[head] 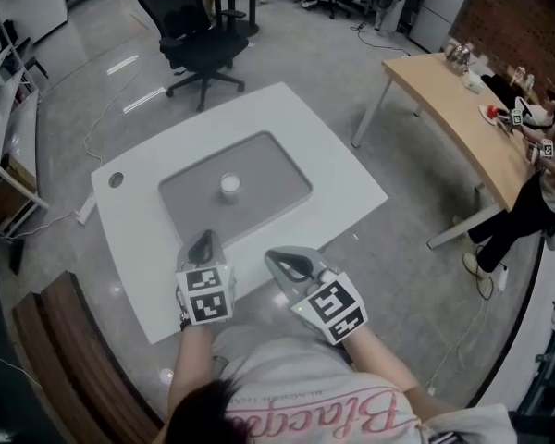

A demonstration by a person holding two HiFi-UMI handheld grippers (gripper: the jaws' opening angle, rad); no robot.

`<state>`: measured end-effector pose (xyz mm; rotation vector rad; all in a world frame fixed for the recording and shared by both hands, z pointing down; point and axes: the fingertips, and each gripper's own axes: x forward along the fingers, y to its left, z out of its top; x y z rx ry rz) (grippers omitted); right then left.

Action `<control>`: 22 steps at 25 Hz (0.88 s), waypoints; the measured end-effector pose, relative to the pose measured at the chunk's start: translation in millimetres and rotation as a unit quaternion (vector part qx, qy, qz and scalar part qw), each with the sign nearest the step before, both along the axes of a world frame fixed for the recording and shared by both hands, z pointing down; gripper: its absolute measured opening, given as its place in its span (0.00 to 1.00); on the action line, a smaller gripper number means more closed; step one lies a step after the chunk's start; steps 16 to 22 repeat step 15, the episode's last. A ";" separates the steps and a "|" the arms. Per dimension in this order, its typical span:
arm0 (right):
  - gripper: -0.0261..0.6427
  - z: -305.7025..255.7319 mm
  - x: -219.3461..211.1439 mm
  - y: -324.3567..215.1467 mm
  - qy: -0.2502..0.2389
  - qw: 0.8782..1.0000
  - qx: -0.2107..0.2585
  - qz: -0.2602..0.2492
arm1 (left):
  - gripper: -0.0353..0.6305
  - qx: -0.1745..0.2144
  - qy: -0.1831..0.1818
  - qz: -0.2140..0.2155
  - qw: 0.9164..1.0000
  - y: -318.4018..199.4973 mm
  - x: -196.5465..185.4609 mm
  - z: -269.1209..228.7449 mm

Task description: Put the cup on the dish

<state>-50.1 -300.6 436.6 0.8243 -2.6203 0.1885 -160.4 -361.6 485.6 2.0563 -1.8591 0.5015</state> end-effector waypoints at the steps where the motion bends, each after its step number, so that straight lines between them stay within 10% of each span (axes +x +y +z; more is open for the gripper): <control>1: 0.04 -3.1 0.6 2.7 -0.005 1.000 0.001 0.003 | 0.05 0.005 0.000 0.002 1.000 7.2 1.9 -4.6; 9: 0.04 -16.7 2.3 46.8 -0.016 1.000 0.008 -0.011 | 0.05 0.033 0.073 0.014 0.997 74.3 30.3 -43.1; 22: 0.04 -34.4 9.0 76.8 -0.033 0.999 0.019 -0.003 | 0.05 0.067 0.047 0.044 0.996 114.0 54.5 -67.6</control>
